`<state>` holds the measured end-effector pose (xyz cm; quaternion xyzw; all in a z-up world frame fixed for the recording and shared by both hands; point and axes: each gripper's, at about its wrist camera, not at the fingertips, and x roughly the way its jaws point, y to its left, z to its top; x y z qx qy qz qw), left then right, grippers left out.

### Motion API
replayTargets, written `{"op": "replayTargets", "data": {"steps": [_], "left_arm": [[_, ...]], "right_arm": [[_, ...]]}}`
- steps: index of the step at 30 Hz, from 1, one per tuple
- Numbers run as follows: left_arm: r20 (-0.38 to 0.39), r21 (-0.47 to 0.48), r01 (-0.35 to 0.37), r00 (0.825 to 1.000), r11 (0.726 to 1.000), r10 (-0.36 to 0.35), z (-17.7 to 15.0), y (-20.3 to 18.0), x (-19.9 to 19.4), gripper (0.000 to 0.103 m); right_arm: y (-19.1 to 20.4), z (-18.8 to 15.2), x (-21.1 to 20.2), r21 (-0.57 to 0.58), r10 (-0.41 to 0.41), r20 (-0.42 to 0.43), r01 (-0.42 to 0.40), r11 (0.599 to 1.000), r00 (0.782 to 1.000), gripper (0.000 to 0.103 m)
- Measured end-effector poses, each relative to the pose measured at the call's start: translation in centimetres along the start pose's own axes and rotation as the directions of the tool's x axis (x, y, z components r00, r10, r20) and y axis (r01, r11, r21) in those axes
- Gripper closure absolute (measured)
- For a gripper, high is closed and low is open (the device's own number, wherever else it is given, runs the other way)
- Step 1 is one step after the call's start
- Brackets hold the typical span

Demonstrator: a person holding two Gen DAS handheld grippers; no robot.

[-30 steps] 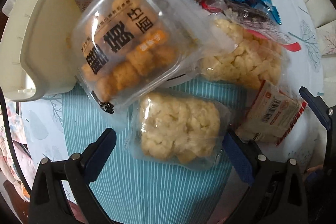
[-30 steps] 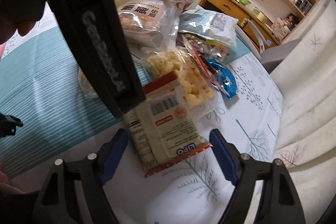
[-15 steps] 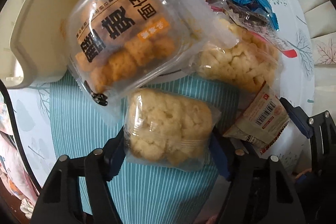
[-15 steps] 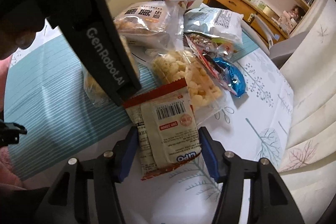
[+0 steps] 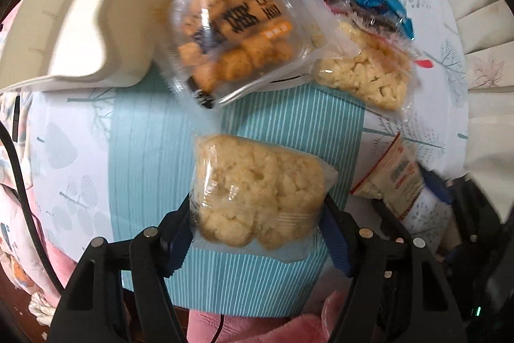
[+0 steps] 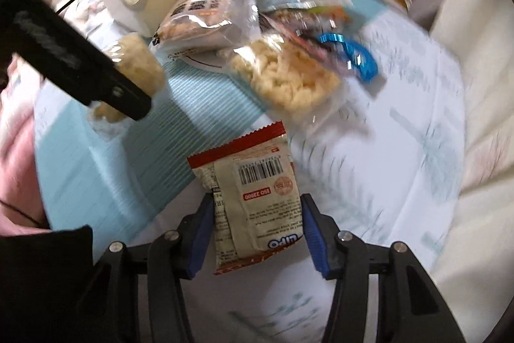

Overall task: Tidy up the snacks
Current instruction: 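Carry both snacks over the white tray and release them inside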

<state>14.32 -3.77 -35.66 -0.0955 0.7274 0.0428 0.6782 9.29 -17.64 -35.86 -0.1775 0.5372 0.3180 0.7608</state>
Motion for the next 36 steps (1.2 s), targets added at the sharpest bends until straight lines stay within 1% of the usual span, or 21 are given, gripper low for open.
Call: {"op": "replayTargets", "data": {"steps": [3,6,8,9,10,13,15,16,18,19,20,21,22,23,25,26,27,30,34,36], "left_arm": [[0.030,-0.022,0.022,0.999,1.000,-0.022,-0.5,2.0,-0.5,0.034],[0.083,-0.055,0.063,0.995,0.997,-0.058,-1.1,4.5,-1.6,0.034],[0.123,-0.074,0.099,0.988,0.992,-0.089,-1.5,6.0,-2.6,0.034],[0.152,-0.082,0.124,0.982,0.989,-0.111,-1.7,7.1,-2.8,0.034],[0.169,-0.085,0.139,0.978,0.987,-0.123,-2.0,7.1,-3.2,0.034],[0.216,-0.076,0.173,0.964,0.982,-0.153,-2.7,8.8,-4.6,0.034],[0.238,-0.053,0.192,0.955,0.980,-0.174,-2.5,10.3,-4.9,0.034],[0.252,-0.035,0.210,0.948,0.977,-0.194,-2.5,11.9,-6.1,0.034],[0.272,-0.012,0.229,0.937,0.973,-0.217,-2.2,13.0,-7.2,0.034],[0.282,0.002,0.236,0.932,0.972,-0.227,-2.6,13.4,-8.0,0.034],[0.291,0.015,0.238,0.928,0.971,-0.232,-2.5,13.0,-8.7,0.034],[0.302,0.027,0.238,0.924,0.971,-0.235,-2.2,13.6,-9.1,0.034],[0.315,0.040,0.237,0.919,0.971,-0.238,-2.3,13.9,-10.1,0.034],[0.324,0.052,0.236,0.915,0.970,-0.240,-2.3,13.3,-11.6,0.033],[0.352,0.087,0.239,0.901,0.967,-0.254,-2.0,14.6,-13.0,0.033],[0.367,0.107,0.240,0.892,0.965,-0.263,-1.8,14.9,-13.7,0.033],[0.388,0.134,0.242,0.880,0.961,-0.276,-1.4,15.7,-14.3,0.033],[0.422,0.205,0.239,0.854,0.949,-0.306,-0.4,17.0,-15.6,0.033],[0.446,0.291,0.228,0.827,0.929,-0.342,0.9,19.0,-17.0,0.033],[0.447,0.329,0.221,0.820,0.918,-0.358,1.8,20.2,-17.3,0.033]], "right_arm": [[-0.5,-0.3,0.2,0.133,0.083,-0.021,-0.080,0.988,0.996,0.051],[-0.8,0.0,-0.1,0.193,0.128,-0.019,-0.122,0.974,0.992,0.051],[-0.8,0.4,-0.3,0.213,0.138,-0.017,-0.131,0.968,0.990,0.051],[-0.8,0.6,-0.4,0.225,0.144,-0.016,-0.136,0.965,0.989,0.051],[-0.7,0.9,-0.6,0.241,0.148,-0.010,-0.141,0.960,0.989,0.051],[-0.3,1.6,-1.1,0.283,0.156,-0.002,-0.149,0.948,0.988,0.051],[0.2,2.3,-1.4,0.296,0.140,0.002,-0.134,0.946,0.990,0.051],[0.5,2.6,-1.6,0.300,0.127,0.008,-0.124,0.946,0.992,0.051],[1.2,3.5,-2.0,0.321,0.109,0.016,-0.109,0.941,0.994,0.051],[1.5,3.4,-2.3,0.333,0.099,0.021,-0.100,0.938,0.995,0.051],[1.9,4.0,-2.6,0.348,0.082,0.029,-0.087,0.934,0.996,0.051],[2.4,4.5,-2.9,0.355,0.067,0.038,-0.076,0.932,0.997,0.051],[2.7,4.8,-3.0,0.360,0.058,0.044,-0.070,0.930,0.997,0.051],[3.1,5.2,-3.3,0.366,0.045,0.051,-0.061,0.929,0.998,0.051],[4.0,6.2,-3.6,0.390,0.025,0.066,-0.049,0.919,0.998,0.051],[4.4,6.7,-3.8,0.403,0.019,0.073,-0.047,0.914,0.997,0.051],[4.9,7.2,-4.0,0.416,0.007,0.083,-0.041,0.908,0.997,0.051],[6.1,8.8,-4.5,0.459,-0.005,0.109,-0.046,0.887,0.994,0.051],[7.4,11.3,-4.6,0.534,-0.032,0.146,-0.052,0.844,0.989,0.051],[8.2,12.1,-4.9,0.561,-0.050,0.167,-0.054,0.826,0.985,0.051]]}}
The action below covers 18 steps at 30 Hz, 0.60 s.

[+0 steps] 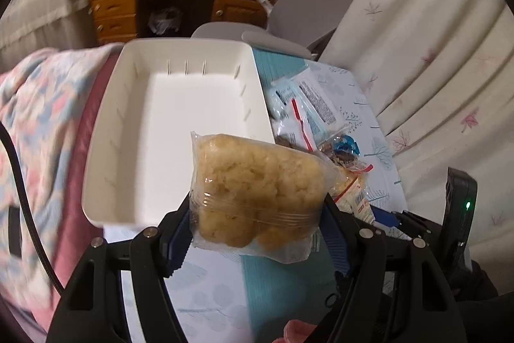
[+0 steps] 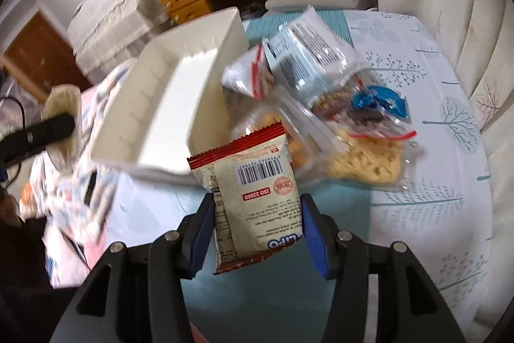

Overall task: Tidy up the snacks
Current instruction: 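Carry both snacks over the white tray and release them inside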

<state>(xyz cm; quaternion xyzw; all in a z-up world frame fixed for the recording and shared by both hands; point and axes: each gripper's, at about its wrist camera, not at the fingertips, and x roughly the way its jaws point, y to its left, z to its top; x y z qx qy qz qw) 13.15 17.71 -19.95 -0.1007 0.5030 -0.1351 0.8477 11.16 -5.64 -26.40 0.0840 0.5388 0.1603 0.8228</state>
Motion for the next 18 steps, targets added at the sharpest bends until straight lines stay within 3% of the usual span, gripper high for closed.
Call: {"op": "replayTargets", "data": {"steps": [8,14,18], "left_arm": [[-0.007,0.089,-0.029,1.000,0.996,0.030,1.5,4.5,0.2,0.033],[-0.029,0.054,-0.064,0.997,0.997,0.065,1.7,8.4,0.8,0.033],[-0.024,0.046,-0.088,0.996,0.995,0.090,2.1,10.2,1.0,0.032]], "right_arm": [[5.0,2.2,0.5,0.116,0.030,0.085,-0.040,0.992,0.996,0.051],[7.8,3.8,1.8,0.198,0.119,0.106,-0.138,0.970,0.987,0.051],[9.4,4.6,3.4,0.222,0.127,0.101,-0.147,0.964,0.987,0.051]]}}
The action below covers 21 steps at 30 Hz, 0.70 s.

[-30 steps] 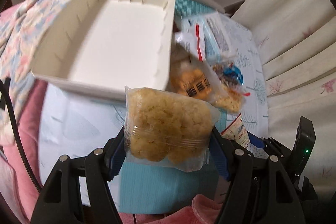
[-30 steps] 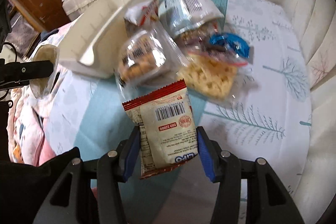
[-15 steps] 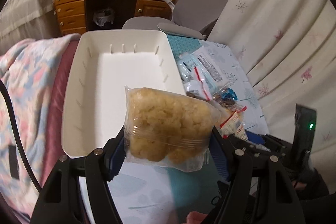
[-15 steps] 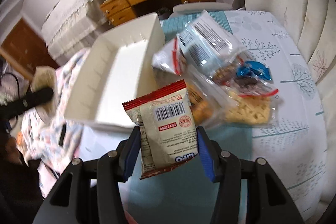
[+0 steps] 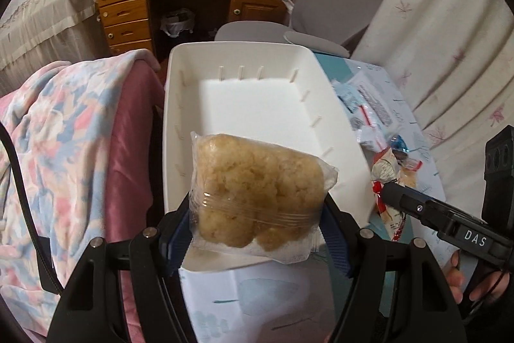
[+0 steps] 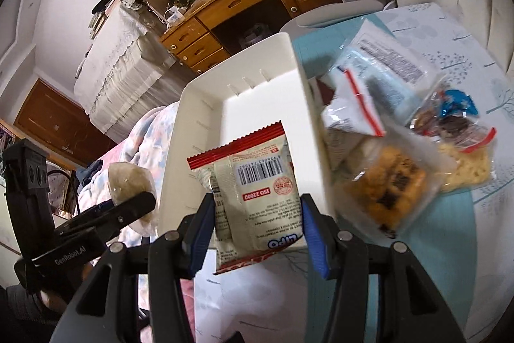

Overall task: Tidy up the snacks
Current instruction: 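Carry both snacks over the white tray and release them inside, then move both tools back to the snack pile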

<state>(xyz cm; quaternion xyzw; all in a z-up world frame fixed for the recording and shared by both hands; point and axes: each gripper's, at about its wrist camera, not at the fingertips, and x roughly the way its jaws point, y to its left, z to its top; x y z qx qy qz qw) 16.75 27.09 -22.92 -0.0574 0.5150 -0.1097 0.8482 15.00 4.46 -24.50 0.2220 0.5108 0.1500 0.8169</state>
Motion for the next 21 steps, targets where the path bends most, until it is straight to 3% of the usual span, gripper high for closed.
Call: {"op": "replayTargets", "data": {"steps": [5,9,21], "left_arm": [[-0.017,-0.023,-0.007,1.000,1.000,0.006,0.2,1.4,0.4,0.029],[-0.013,-0.024,-0.013,1.000,1.000,0.013,0.2,1.6,0.2,0.014],[0.018,-0.042,0.038,0.999,0.998,-0.037,-0.8,-0.2,-1.2,0.014]], "right_arm": [[0.7,0.0,2.1,0.043,-0.008,-0.022,0.008,0.999,1.000,0.047],[0.9,-0.3,2.6,0.051,-0.012,-0.027,0.014,0.999,1.000,0.028],[-0.9,-0.6,0.9,0.091,-0.008,0.007,0.007,0.996,1.000,0.027]]}}
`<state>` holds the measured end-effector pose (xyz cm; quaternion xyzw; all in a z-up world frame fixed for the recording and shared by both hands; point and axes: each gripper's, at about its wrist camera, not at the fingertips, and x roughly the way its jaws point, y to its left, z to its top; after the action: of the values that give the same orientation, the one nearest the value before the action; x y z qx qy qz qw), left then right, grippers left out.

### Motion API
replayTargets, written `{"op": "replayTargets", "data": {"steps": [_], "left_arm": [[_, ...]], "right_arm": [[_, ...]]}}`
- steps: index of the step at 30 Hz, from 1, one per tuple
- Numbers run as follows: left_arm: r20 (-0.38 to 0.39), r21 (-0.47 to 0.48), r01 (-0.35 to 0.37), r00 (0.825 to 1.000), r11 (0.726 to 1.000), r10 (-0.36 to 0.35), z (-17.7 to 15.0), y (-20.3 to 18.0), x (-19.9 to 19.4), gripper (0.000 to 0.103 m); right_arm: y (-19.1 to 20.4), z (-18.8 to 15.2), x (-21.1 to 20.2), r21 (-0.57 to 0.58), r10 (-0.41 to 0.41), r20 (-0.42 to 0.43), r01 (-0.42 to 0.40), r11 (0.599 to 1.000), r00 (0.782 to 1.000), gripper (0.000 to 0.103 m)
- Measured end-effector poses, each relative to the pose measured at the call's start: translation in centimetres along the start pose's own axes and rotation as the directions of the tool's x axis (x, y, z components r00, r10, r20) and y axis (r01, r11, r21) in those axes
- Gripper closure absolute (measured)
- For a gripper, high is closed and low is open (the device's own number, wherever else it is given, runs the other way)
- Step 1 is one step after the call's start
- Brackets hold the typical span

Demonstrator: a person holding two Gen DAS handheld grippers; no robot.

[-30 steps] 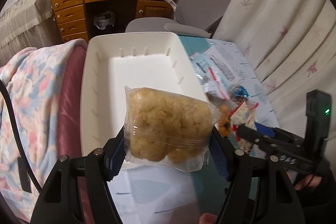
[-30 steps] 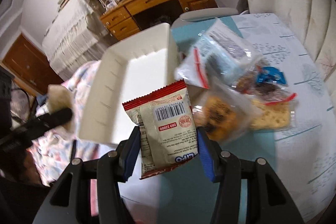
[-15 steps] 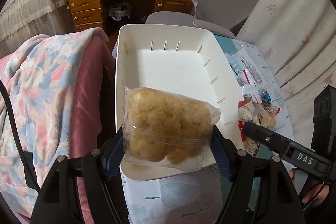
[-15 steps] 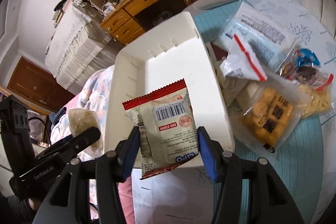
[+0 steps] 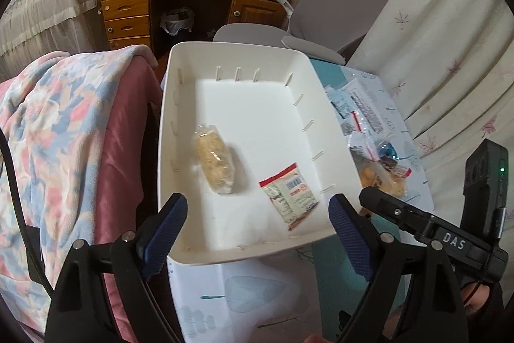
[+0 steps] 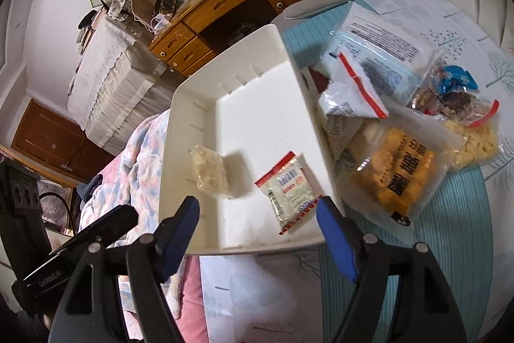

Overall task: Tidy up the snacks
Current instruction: 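Move both tools back to the snack pile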

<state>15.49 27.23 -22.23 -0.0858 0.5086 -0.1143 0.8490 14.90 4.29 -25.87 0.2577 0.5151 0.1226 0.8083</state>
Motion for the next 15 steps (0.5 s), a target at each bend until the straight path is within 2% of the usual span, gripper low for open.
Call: {"op": "replayTargets", "data": {"steps": [7,15], "left_arm": [[-0.004,-0.018,0.018,1.000,1.000,-0.019,-0.8,-2.5,-0.3,0.014],[-0.043,-0.071,-0.008,0.999,0.997,0.005,-1.7,-5.8,0.3,0.014]], "right_arm": [[-2.5,-0.4,-1.7,0.041,0.008,-0.007,-0.008,0.999,1.000,0.027],[-6.1,-0.5,-3.7,0.057,-0.015,-0.038,0.017,0.998,0.999,0.027]]}}
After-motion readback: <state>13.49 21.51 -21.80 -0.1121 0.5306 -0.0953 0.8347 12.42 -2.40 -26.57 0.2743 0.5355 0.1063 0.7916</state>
